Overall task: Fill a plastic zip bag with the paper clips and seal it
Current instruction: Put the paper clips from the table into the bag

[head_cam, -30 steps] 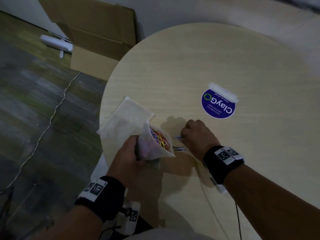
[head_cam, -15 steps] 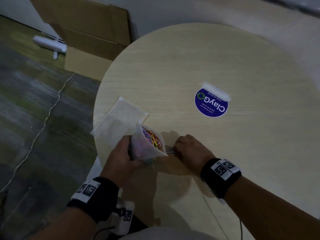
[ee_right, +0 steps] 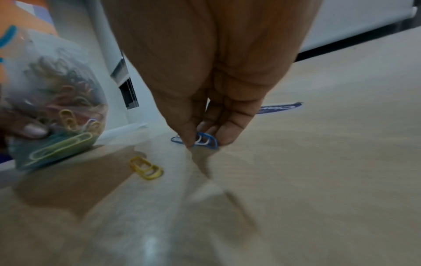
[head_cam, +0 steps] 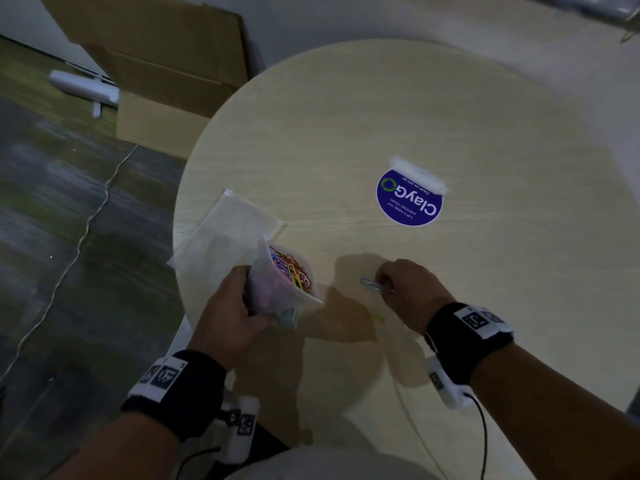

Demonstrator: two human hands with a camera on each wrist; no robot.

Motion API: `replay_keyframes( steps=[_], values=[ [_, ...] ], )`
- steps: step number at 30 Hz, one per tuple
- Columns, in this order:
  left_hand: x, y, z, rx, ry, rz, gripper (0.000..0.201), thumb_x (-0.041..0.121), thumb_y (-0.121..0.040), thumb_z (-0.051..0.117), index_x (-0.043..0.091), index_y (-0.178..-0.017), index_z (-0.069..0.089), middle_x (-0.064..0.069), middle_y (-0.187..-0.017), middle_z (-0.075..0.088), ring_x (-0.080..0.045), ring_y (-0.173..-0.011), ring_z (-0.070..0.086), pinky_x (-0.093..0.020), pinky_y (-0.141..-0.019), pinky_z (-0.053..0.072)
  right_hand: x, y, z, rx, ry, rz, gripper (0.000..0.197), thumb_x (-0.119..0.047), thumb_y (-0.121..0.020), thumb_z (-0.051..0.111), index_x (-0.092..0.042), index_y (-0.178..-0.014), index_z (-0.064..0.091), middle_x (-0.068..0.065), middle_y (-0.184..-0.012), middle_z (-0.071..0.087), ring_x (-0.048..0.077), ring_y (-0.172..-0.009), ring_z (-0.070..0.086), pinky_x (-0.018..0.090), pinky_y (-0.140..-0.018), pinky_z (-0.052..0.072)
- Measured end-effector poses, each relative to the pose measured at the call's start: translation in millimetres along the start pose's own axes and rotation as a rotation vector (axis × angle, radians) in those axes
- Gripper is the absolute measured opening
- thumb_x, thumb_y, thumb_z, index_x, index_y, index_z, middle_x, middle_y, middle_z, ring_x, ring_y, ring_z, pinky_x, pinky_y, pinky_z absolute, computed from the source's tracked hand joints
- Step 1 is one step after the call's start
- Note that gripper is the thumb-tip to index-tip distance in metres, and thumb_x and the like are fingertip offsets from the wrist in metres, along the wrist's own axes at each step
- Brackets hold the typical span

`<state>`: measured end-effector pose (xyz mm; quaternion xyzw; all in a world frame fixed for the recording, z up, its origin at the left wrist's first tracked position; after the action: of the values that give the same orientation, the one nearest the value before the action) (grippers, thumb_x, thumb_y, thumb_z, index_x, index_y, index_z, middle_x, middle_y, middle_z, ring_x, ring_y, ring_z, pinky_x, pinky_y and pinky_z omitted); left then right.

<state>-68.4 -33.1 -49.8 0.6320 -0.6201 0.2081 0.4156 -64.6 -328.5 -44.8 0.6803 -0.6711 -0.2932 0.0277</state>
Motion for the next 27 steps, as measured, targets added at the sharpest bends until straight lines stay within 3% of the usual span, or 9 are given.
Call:
replay_keyframes(
  steps=[3, 7, 10, 13, 16, 20, 23, 27],
  values=[
    [0, 1, 0, 0.002, 0.032, -0.008, 0.057, 0.010, -0.068, 0.087, 0.033, -0.107, 0.053, 0.007, -0.107, 0.069, -0.013, -0.095, 0.068, -0.039, -0.080, 0.059, 2, 19, 7, 0.024, -0.070, -0.015, 0.019, -0.017, -0.080, 0.062, -0.016, -0.099, 0.062, 0.008, -0.096, 0.054, 0.031, -0.089, 0.055, 0.033, -0.073, 0.041],
    [1, 1, 0, 0.003, 0.035, -0.002, 0.059, 0.010, -0.068, 0.087, 0.043, -0.102, 0.052, 0.009, -0.107, 0.069, -0.012, -0.096, 0.068, -0.033, -0.077, 0.057, -16, 42, 15, 0.012, -0.003, -0.063, 0.033, -0.028, -0.076, 0.072, -0.014, -0.104, 0.061, 0.006, -0.101, 0.051, 0.026, -0.093, 0.050, 0.035, -0.080, 0.044],
    [1, 0, 0, -0.005, 0.025, -0.007, 0.061, 0.008, -0.067, 0.087, 0.043, -0.103, 0.051, 0.007, -0.108, 0.068, -0.013, -0.096, 0.068, -0.034, -0.078, 0.057, -29, 47, 22, 0.062, 0.111, -0.145, 0.026, -0.014, -0.061, 0.083, -0.012, -0.082, 0.068, 0.005, -0.082, 0.060, 0.027, -0.074, 0.061, 0.032, -0.062, 0.051],
    [3, -1, 0, -0.021, 0.018, 0.003, 0.060, 0.006, -0.067, 0.087, 0.038, -0.104, 0.052, 0.008, -0.106, 0.068, -0.013, -0.096, 0.067, -0.028, -0.076, 0.055, -29, 40, 27, -0.021, 0.079, -0.068, 0.016, -0.012, -0.085, 0.057, -0.010, -0.100, 0.061, 0.012, -0.101, 0.058, 0.033, -0.094, 0.055, 0.038, -0.080, 0.044],
    [11, -2, 2, -0.036, 0.009, 0.028, 0.057, 0.006, -0.069, 0.086, 0.032, -0.106, 0.051, 0.010, -0.101, 0.066, -0.013, -0.093, 0.066, -0.014, -0.070, 0.048, -29, 30, 28, -0.069, 0.077, -0.022, 0.027, -0.024, -0.091, 0.037, -0.010, -0.103, 0.057, 0.015, -0.105, 0.055, 0.034, -0.098, 0.053, 0.037, -0.080, 0.040],
    [17, -1, 6, -0.072, -0.015, 0.059, 0.058, 0.010, -0.069, 0.087, 0.034, -0.108, 0.051, 0.005, -0.109, 0.067, -0.013, -0.097, 0.065, -0.028, -0.077, 0.052, -33, 21, 29, -0.041, 0.036, -0.009, 0.013, -0.016, -0.087, 0.051, -0.010, -0.096, 0.058, 0.015, -0.102, 0.056, 0.035, -0.094, 0.054, 0.036, -0.076, 0.039],
    [16, 3, 8, -0.101, -0.007, 0.058, 0.060, 0.010, -0.069, 0.088, 0.036, -0.109, 0.051, 0.007, -0.111, 0.067, -0.007, -0.098, 0.065, -0.023, -0.077, 0.052, -35, 22, 31, -0.030, 0.010, -0.013, 0.013, -0.018, -0.086, 0.055, -0.010, -0.096, 0.059, 0.015, -0.103, 0.058, 0.035, -0.095, 0.055, 0.036, -0.076, 0.040],
    [16, 7, 9, -0.129, -0.008, 0.058, 0.062, 0.011, -0.069, 0.088, 0.043, -0.106, 0.049, 0.011, -0.109, 0.067, -0.002, -0.096, 0.065, -0.027, -0.077, 0.054, -30, 21, 30, 0.016, -0.032, 0.031, 0.015, -0.017, -0.083, 0.058, -0.011, -0.096, 0.060, 0.013, -0.102, 0.060, 0.034, -0.096, 0.056, 0.033, -0.073, 0.038]
  ],
)
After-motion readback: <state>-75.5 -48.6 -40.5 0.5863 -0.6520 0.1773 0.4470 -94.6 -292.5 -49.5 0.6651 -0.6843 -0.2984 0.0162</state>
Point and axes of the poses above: each hand's wrist, its own y-axis away from the middle knuckle, its own z-axis out of the palm, x = y × z, the point moved 4 cm from there along -y, towards the middle knuckle
